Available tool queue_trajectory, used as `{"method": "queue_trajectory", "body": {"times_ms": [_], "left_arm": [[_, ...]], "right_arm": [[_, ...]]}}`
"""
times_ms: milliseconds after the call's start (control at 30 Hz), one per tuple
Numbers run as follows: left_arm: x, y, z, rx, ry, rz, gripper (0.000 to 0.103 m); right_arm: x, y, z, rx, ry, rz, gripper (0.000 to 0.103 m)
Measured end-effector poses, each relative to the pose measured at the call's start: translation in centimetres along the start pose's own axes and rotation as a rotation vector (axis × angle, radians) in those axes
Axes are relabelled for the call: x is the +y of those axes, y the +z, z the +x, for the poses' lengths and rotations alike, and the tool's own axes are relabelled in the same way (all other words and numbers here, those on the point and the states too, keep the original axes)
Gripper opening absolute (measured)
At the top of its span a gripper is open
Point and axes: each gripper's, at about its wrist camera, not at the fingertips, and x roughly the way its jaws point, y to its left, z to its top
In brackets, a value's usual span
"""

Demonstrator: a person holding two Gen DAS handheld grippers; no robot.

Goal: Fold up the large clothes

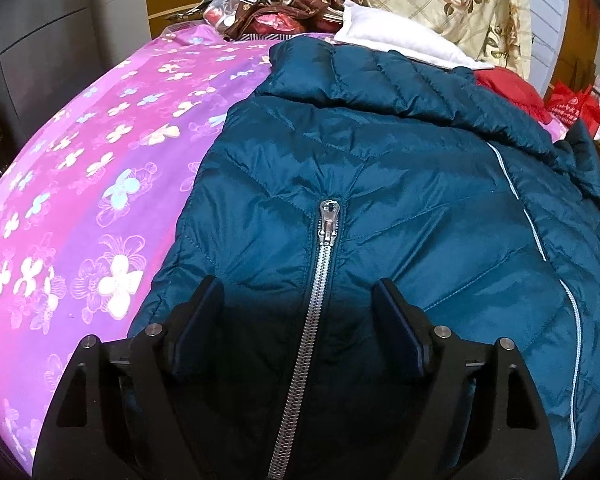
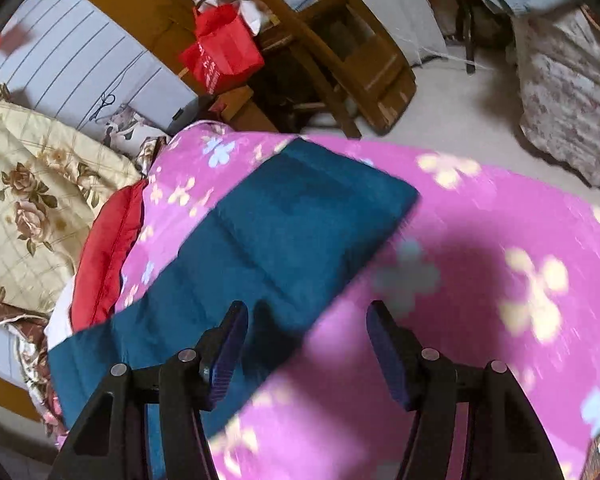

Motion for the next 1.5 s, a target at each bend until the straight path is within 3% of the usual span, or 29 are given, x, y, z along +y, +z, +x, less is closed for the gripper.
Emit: {"method": "queue_trajectory", "body": {"times_ms": [33, 67, 100, 300, 433, 533, 700, 767, 967, 1167, 1300, 1367, 1433, 1500], "left_arm": [[0.0, 0.0, 0.0, 0.001, 0.003, 0.002, 0.08], [0.0, 0.0, 0.1, 0.002, 0.006, 0.004, 0.08], [-0.1, 0.0, 0.1, 0.003, 0.009, 0.006, 0.08], [-0.1, 0.0, 0.1, 0.003, 0.006, 0.003, 0.08], [0.3, 0.0, 0.0, -0.004, -0.019, -0.016, 0.08], [0.9, -0.1, -0.3, -0.019, -0.057, -0.048, 0.08], [1.7, -0.2, -1.3, -0.055, -0.116, -0.082, 0.08], [1.8, -0.6, -2.7, -0.071, -0.13, -0.081, 0.08], [2.4, -2.5, -8.5, -0.201, -0.087, -0.035, 0.08], [4.0, -3.9, -10.6, -0.243, -0.085, -0.086, 0.08], [4.1, -4.4, -10.6, -0.237, -0.076, -0.06, 0.08], [3.9, -4.5, -10.6, -0.24, -0.067, -0.048, 0.08], [3.8, -4.4, -10.5, -0.231, -0.071, -0.05, 0.08], [3.5, -4.3, -10.3, -0.213, -0.088, -0.054, 0.08]], "right_arm": [[0.3, 0.3, 0.7, 0.021, 0.001, -0.009, 0.039], [0.5, 0.5, 1.1, 0.033, -0.013, -0.015, 0.015], [0.3, 0.8, 1.2, 0.029, -0.019, -0.021, 0.009], [4.2, 2.3, -4.8, -0.085, -0.084, -0.17, 0.004], [11.0, 2.0, -11.4, -0.203, -0.134, -0.357, 0.004], [17.2, 0.1, -16.5, -0.27, -0.1, -0.493, 0.004], [27.8, -6.2, -23.2, -0.312, 0.05, -0.664, 0.004], [31.6, -10.4, -25.0, -0.298, 0.12, -0.748, 0.003], [39.9, -23.3, -25.4, -0.21, 0.293, -0.984, 0.001], [43.5, -34.8, -21.7, -0.082, 0.359, -1.154, 0.001], [42.1, -35.8, -18.3, 0.024, 0.342, -1.11, 0.001], [40.2, -34.1, -16.8, 0.057, 0.316, -1.037, 0.004], [38.6, -32.2, -15.8, 0.068, 0.292, -0.988, 0.013], [35.4, -29.4, -15.4, 0.061, 0.275, -0.932, 0.057]]}}
